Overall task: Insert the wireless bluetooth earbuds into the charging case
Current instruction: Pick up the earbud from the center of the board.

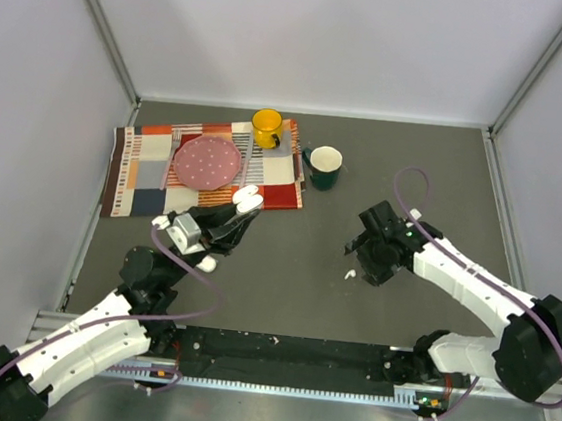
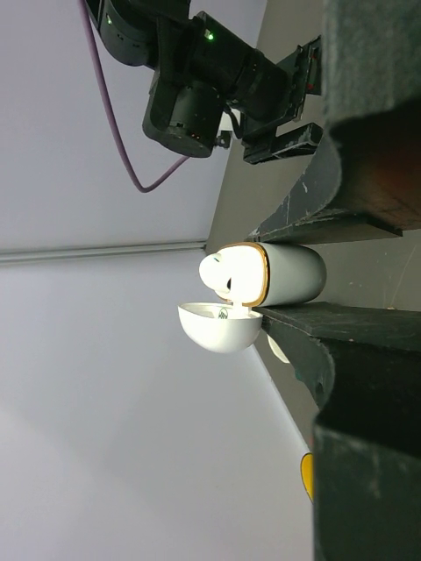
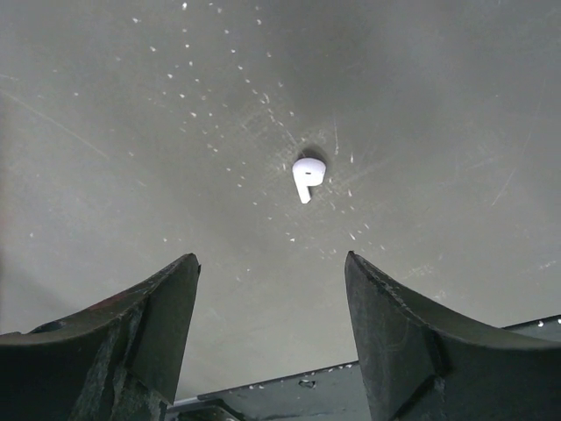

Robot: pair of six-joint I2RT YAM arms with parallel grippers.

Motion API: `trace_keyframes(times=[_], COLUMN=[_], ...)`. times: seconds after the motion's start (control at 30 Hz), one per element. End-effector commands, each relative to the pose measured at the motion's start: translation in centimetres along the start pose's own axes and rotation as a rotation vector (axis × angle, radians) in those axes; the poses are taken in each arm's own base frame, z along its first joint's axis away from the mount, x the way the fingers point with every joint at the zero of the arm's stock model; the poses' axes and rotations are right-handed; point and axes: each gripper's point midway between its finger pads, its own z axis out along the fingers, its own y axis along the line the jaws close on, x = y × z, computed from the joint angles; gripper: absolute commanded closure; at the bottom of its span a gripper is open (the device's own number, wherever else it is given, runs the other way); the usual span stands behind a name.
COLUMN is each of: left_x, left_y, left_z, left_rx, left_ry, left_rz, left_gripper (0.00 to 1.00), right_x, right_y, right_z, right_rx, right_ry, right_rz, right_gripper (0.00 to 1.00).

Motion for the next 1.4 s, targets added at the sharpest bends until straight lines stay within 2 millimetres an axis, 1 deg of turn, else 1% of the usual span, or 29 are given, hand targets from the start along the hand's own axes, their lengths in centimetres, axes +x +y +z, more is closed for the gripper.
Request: trace_keyframes(times=[0.0, 0.1, 0.27, 0.37, 0.6, 0.73, 0.77, 0.83, 0.87, 1.1, 1.2, 1.37], left_x=[-0.5, -0.6, -0.8, -0.6, -0.5, -0.5, -0.5, -0.5, -0.4, -0.4, -0.2, -0.1], left_y=[0.2, 0.2, 0.3, 0.3, 0.5, 0.6, 0.5, 0.6, 0.6, 0.8, 0.8, 0.9], left_z=[0.1, 0.0, -0.2, -0.3, -0.2, -0.2, -0.2, -0.2, -0.2, -0.3, -0.3, -0.4], left_rx=[-0.01, -0.011, -0.018, -0.02, -0.024, -0.029, -0.027, -0.033, -0.033, -0.039, -0.039, -0.047], left_ry=[-0.024, -0.027, -0.027, -0.019, -0.017, -0.017, -0.019, -0.018, -0.017, -0.017, -0.012, -0.007], left_rz=[0.007, 0.005, 0.008, 0.009, 0.017, 0.014, 0.013, 0.014, 0.014, 0.021, 0.023, 0.024], left_gripper=[1.0, 1.0, 1.0, 1.0, 1.0, 1.0, 1.0, 1.0, 1.0, 1.0, 1.0, 1.0], right_x=[-0.3, -0.3, -0.6, -0.8, -0.8, -0.7, -0.8, -0.8, -0.9, -0.5, -0.3, -0.4], right_y=[-1.1, -1.3, -1.1, -0.9, -0.3, -0.4, -0.4, -0.3, 0.1, 0.8, 0.9, 0.7], right_z=[0.9, 1.4, 2.0, 2.2, 2.8, 3.2, 3.5, 3.9, 3.9, 4.9, 5.3, 5.5], right_rx=[0.06, 0.085, 0.107, 0.111, 0.125, 0.144, 0.142, 0.146, 0.136, 0.148, 0.158, 0.165], right_ry=[-0.01, -0.016, -0.033, -0.043, -0.04, -0.027, -0.018, -0.011, -0.01, 0.016, 0.028, 0.014], right_rz=[0.026, 0.027, 0.023, 0.02, 0.008, 0.017, 0.033, 0.042, 0.045, 0.043, 0.039, 0.054], right_gripper=[0.34, 0.39, 0.4, 0.43, 0.43, 0.43, 0.45, 0.46, 0.47, 0.47, 0.48, 0.5])
